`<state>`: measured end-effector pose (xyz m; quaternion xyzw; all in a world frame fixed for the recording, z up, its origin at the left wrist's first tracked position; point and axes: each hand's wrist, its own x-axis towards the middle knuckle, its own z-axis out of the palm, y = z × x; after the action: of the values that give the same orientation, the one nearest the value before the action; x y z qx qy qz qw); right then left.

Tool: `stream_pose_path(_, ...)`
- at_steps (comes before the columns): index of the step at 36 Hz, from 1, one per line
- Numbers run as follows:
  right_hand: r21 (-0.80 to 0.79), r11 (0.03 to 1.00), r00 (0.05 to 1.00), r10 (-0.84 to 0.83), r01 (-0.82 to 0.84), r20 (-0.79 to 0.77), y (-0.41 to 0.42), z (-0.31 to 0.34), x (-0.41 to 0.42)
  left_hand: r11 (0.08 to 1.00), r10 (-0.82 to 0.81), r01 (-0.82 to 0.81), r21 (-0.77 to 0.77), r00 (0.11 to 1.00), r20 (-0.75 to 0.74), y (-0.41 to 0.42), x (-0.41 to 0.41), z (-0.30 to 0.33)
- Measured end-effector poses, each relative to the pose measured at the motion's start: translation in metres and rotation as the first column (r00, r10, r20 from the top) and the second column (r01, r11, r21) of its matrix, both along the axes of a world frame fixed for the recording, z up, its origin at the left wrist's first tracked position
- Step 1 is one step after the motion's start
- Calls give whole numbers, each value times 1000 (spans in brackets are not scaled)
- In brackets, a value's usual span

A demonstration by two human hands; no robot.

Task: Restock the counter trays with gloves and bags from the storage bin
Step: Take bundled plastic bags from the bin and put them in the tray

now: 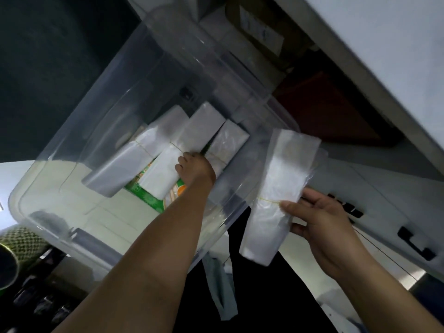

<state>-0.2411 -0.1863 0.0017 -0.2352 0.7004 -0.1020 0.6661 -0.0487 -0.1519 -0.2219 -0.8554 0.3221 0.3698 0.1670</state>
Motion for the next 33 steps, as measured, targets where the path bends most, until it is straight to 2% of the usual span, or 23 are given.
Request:
stream_pose_path(3,-4,1000,1000,0,0,-7,-3,0,-7,995,99,-100,-6,985,-139,-4,6,2)
stream_pose_path(6,-18,1000,1000,9,-9,0,-5,-2,-12,979,189,-205,-23,935,-300,-3,9,16)
stream_pose_path(13,-56,992,993,112,-110,29,-4,9,-11,969,170,-229,-95,891,-420,19,37,85)
stream_pose_path(17,-105,981,986,163,-161,14,-2,28,-9,931,257,-345,-114,846,-467,44,58,148)
stream_pose_path(20,-162,969,982,186,-185,-8,0,47,-7,829,419,-551,-93,723,-549,64,71,196)
stream_pose_path(24,-267,945,982,183,-190,-49,4,76,-3,656,536,-752,-65,525,-661,90,75,251)
stream_pose_path(27,-332,924,982,181,-189,-55,13,96,-2,526,522,-850,-25,346,-780,105,70,280)
stream_pose_path(30,-368,921,992,113,-124,-51,30,113,-5,433,465,-900,53,173,-868,119,65,298)
stream_pose_path(33,-414,909,997,22,-51,-76,49,129,-13,403,358,-909,104,52,-932,124,63,315)
